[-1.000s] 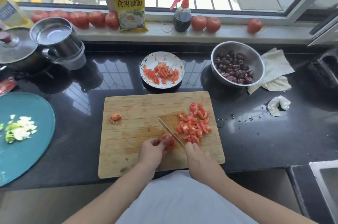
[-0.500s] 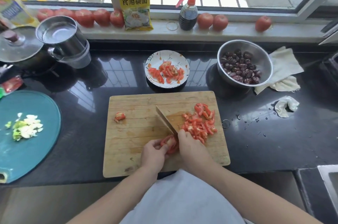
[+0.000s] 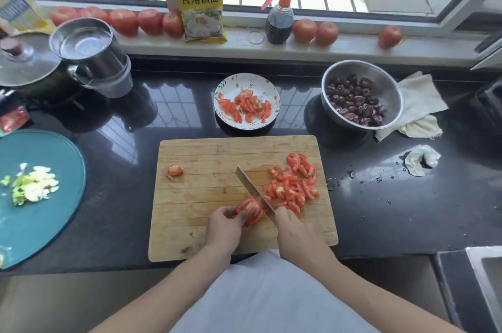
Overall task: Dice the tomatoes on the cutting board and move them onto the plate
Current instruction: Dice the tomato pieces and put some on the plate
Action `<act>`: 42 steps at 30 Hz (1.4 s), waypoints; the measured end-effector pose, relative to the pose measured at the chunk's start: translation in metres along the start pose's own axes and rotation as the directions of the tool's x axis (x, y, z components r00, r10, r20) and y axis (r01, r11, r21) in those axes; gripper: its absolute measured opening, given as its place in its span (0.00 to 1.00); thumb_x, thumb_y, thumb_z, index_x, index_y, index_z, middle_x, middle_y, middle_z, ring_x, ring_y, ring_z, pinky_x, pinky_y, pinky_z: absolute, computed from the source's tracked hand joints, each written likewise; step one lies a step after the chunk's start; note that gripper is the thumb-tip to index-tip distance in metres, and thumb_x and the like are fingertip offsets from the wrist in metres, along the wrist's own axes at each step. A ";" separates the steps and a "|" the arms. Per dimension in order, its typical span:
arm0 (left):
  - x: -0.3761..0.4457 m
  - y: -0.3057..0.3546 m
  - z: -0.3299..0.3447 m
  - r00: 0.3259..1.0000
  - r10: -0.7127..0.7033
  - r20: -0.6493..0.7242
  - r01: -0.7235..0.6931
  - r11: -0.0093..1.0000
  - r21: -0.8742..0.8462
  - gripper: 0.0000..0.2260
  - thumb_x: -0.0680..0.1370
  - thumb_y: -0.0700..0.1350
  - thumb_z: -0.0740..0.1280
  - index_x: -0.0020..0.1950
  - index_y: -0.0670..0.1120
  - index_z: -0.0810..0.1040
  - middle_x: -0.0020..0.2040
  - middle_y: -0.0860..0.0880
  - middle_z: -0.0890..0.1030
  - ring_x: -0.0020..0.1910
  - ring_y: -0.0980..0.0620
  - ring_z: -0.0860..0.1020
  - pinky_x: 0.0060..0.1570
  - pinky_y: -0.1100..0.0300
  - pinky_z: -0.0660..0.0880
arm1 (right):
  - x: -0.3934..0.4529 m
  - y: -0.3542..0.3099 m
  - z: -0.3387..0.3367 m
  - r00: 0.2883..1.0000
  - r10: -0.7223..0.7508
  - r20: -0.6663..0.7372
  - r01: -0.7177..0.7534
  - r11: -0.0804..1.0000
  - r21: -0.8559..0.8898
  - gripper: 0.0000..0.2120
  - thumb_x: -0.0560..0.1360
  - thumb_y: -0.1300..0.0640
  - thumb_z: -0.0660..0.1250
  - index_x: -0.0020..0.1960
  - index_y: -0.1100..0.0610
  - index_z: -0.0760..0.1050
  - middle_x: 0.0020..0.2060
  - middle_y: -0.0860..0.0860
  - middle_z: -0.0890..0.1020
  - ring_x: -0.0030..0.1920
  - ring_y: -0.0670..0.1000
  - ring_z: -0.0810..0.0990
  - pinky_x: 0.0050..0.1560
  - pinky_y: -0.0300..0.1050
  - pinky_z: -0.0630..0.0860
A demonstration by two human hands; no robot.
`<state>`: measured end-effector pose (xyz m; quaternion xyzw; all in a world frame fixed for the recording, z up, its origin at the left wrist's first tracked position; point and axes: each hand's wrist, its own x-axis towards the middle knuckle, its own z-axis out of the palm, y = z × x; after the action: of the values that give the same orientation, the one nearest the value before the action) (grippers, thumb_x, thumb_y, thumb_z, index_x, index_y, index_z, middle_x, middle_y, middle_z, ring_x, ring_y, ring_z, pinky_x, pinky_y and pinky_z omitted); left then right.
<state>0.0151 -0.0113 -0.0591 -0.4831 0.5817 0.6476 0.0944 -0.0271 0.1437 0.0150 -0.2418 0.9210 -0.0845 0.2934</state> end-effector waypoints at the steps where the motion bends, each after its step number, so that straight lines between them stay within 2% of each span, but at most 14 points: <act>1: 0.000 0.000 0.000 1.000 -0.002 0.000 0.002 1.000 0.003 0.05 0.80 0.46 0.74 0.54 0.47 0.82 0.51 0.51 0.85 0.49 0.52 0.84 0.57 0.50 0.83 | -0.001 -0.002 -0.002 1.000 -0.008 0.008 0.009 0.999 -0.043 0.09 0.76 0.66 0.52 0.49 0.53 0.57 0.46 0.50 0.69 0.42 0.63 0.74 0.36 0.53 0.64; 6: 0.000 0.000 0.000 1.000 -0.001 -0.003 0.001 1.000 0.009 0.03 0.80 0.45 0.73 0.53 0.47 0.83 0.49 0.51 0.86 0.45 0.53 0.86 0.58 0.47 0.83 | -0.001 -0.004 -0.002 0.999 -0.003 0.051 0.006 0.998 -0.068 0.08 0.77 0.66 0.51 0.51 0.54 0.59 0.45 0.50 0.68 0.46 0.63 0.76 0.38 0.53 0.65; 10: 0.002 0.000 -0.001 1.000 -0.004 0.007 0.004 1.000 0.011 0.04 0.81 0.45 0.73 0.54 0.47 0.82 0.51 0.51 0.85 0.44 0.54 0.85 0.59 0.48 0.82 | -0.004 0.000 -0.003 0.999 0.002 0.052 0.002 0.998 -0.059 0.09 0.76 0.66 0.50 0.49 0.53 0.56 0.44 0.50 0.67 0.38 0.62 0.69 0.41 0.56 0.70; 16: 0.003 0.001 0.001 1.000 -0.014 0.009 0.014 1.000 0.009 0.05 0.81 0.46 0.73 0.54 0.47 0.82 0.51 0.51 0.85 0.44 0.54 0.85 0.57 0.49 0.83 | 0.002 0.001 0.002 0.999 -0.005 0.043 0.010 0.993 -0.121 0.08 0.77 0.65 0.50 0.50 0.53 0.57 0.44 0.51 0.68 0.43 0.63 0.77 0.36 0.54 0.68; 18: 0.002 0.003 0.001 1.000 -0.017 0.005 0.017 1.000 0.020 0.05 0.81 0.45 0.72 0.55 0.46 0.82 0.51 0.51 0.85 0.44 0.55 0.84 0.49 0.57 0.82 | 0.002 0.000 0.001 0.998 -0.014 0.057 0.020 0.994 -0.109 0.07 0.78 0.64 0.51 0.50 0.53 0.56 0.43 0.50 0.67 0.42 0.63 0.76 0.36 0.53 0.67; 20: 0.001 0.003 0.002 1.000 -0.014 -0.001 0.014 0.999 0.029 0.04 0.82 0.45 0.72 0.54 0.46 0.82 0.51 0.51 0.85 0.43 0.56 0.83 0.36 0.68 0.76 | -0.002 0.002 -0.002 0.996 -0.001 0.085 0.007 0.997 -0.076 0.07 0.78 0.64 0.50 0.49 0.53 0.56 0.44 0.50 0.68 0.39 0.62 0.70 0.40 0.55 0.70; 22: 0.000 0.004 0.002 1.000 -0.023 -0.009 0.024 0.999 0.037 0.04 0.82 0.45 0.72 0.54 0.46 0.82 0.50 0.51 0.85 0.43 0.57 0.83 0.31 0.72 0.72 | -0.010 0.010 -0.004 0.993 0.022 0.114 -0.011 0.995 -0.104 0.08 0.78 0.65 0.49 0.49 0.53 0.56 0.45 0.50 0.68 0.38 0.58 0.67 0.41 0.54 0.70; 24: 0.002 0.003 0.001 0.999 -0.030 -0.017 0.031 0.999 0.028 0.03 0.81 0.45 0.72 0.53 0.46 0.83 0.50 0.51 0.86 0.43 0.56 0.83 0.32 0.71 0.74 | -0.014 0.014 -0.002 0.991 0.054 0.125 -0.038 0.991 -0.129 0.10 0.77 0.67 0.49 0.48 0.52 0.55 0.45 0.50 0.69 0.39 0.58 0.67 0.40 0.52 0.67; 27: 0.001 0.003 0.002 0.999 -0.031 -0.021 0.031 0.999 -0.025 0.06 0.80 0.45 0.74 0.55 0.46 0.81 0.49 0.50 0.86 0.45 0.53 0.85 0.38 0.65 0.79 | 0.003 0.003 0.002 0.994 0.047 0.098 -0.041 0.997 -0.060 0.10 0.76 0.68 0.49 0.49 0.53 0.57 0.48 0.52 0.71 0.44 0.61 0.74 0.44 0.56 0.73; 30: 0.000 0.001 0.003 0.999 -0.019 -0.035 0.017 0.998 -0.054 0.10 0.79 0.43 0.75 0.57 0.45 0.79 0.50 0.47 0.85 0.47 0.50 0.85 0.48 0.55 0.85 | 0.018 -0.004 0.006 0.997 0.008 0.078 -0.004 0.999 -0.050 0.11 0.75 0.68 0.51 0.51 0.54 0.58 0.49 0.52 0.72 0.46 0.61 0.77 0.42 0.55 0.73; 34: 0.002 0.000 0.004 0.999 -0.007 -0.051 0.003 0.998 -0.067 0.07 0.78 0.41 0.76 0.52 0.45 0.79 0.49 0.44 0.84 0.47 0.49 0.84 0.45 0.55 0.85 | -0.012 0.024 0.016 0.988 0.061 0.143 -0.038 0.987 -0.157 0.11 0.76 0.66 0.52 0.48 0.52 0.54 0.47 0.50 0.67 0.41 0.55 0.67 0.34 0.48 0.62; 37: 0.003 -0.001 0.006 0.998 -0.006 -0.061 0.002 0.998 -0.055 0.06 0.78 0.40 0.75 0.52 0.45 0.79 0.49 0.45 0.83 0.47 0.49 0.84 0.44 0.56 0.85 | -0.003 0.017 0.023 0.994 0.049 0.095 -0.032 0.984 -0.173 0.11 0.76 0.66 0.52 0.49 0.53 0.54 0.48 0.51 0.69 0.42 0.57 0.72 0.37 0.49 0.64; 39: 0.002 -0.002 0.006 0.997 0.000 -0.073 -0.003 0.999 -0.032 0.07 0.78 0.42 0.76 0.50 0.47 0.79 0.49 0.46 0.84 0.48 0.48 0.84 0.49 0.49 0.85 | 0.023 -0.004 0.022 1.000 -0.009 0.028 0.013 0.988 -0.151 0.11 0.76 0.67 0.54 0.53 0.54 0.57 0.48 0.52 0.71 0.41 0.59 0.77 0.35 0.51 0.66; 42: 0.000 -0.002 0.005 0.997 -0.006 -0.075 0.002 0.999 -0.054 0.07 0.77 0.42 0.76 0.50 0.47 0.79 0.49 0.45 0.85 0.49 0.47 0.85 0.51 0.48 0.85 | 0.056 -0.021 0.010 0.999 -0.024 -0.039 0.024 1.000 0.008 0.07 0.79 0.63 0.55 0.53 0.54 0.60 0.48 0.54 0.75 0.44 0.63 0.79 0.36 0.51 0.68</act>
<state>0.0140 -0.0063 -0.0610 -0.5108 0.5662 0.6441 0.0609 -0.0525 0.0974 -0.0143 -0.2500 0.9232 -0.0968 0.2755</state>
